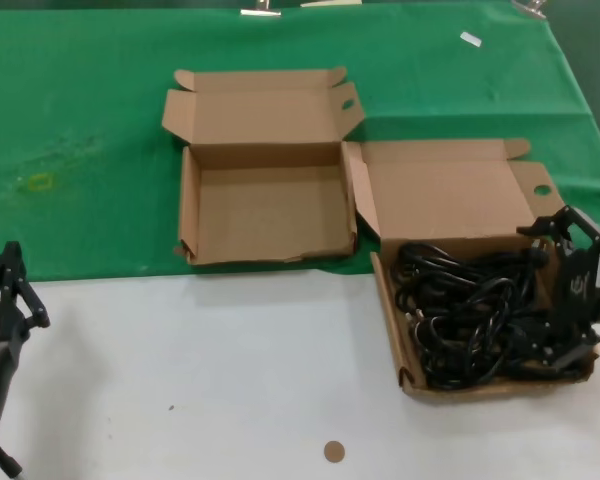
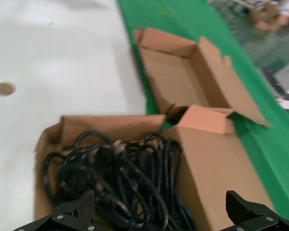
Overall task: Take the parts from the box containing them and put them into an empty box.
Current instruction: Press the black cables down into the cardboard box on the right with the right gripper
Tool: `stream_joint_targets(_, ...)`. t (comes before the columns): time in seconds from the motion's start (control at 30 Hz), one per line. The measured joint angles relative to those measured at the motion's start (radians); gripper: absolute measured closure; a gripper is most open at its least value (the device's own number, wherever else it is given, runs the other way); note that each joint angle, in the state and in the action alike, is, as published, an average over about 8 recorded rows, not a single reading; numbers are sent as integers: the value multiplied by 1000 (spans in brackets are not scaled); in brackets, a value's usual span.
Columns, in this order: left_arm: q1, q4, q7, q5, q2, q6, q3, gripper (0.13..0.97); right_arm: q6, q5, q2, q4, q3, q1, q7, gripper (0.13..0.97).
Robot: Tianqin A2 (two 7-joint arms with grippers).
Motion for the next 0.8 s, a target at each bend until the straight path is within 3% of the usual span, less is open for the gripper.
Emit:
stream_joint_targets(0.5, 0, 0, 0, 0, 0, 0, 0, 953, -337, -170, -148, -205, -9, 219, -174, 140)
stream_joint_targets(0.8, 0, 0, 0, 0, 0, 0, 0, 953, -473, -262, -226, -289, -48, 323, -213, 218)
